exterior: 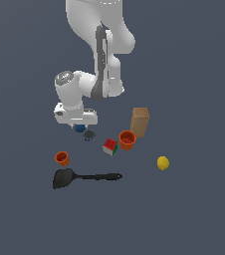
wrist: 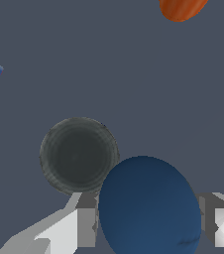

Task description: Pick up a designated object from a clutter of objects.

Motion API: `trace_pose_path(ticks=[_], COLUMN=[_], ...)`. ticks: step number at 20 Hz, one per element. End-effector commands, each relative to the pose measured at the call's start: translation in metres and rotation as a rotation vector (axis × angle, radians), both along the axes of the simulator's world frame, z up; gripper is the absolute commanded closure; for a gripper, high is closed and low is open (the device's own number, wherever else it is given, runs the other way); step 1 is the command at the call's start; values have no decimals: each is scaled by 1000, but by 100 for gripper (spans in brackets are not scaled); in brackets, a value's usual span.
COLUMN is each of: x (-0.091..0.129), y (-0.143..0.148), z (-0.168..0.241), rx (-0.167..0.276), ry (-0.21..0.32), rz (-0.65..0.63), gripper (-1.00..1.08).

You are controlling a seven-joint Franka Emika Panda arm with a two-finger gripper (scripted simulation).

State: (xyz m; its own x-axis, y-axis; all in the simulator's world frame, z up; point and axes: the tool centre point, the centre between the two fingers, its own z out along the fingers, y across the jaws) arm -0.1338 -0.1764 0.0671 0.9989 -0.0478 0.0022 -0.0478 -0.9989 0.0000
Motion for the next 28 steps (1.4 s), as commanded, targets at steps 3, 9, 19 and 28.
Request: trace_pose_path(ticks=[3,9,19,28], x=[10,28,61,94], y=[11,30,65,97], z=[28,77,166,248], rx=[-1,-3,-4,-2], ry=[-1,1,1,2], rz=[0,-1,-2,-3], gripper=[108,108,108,108])
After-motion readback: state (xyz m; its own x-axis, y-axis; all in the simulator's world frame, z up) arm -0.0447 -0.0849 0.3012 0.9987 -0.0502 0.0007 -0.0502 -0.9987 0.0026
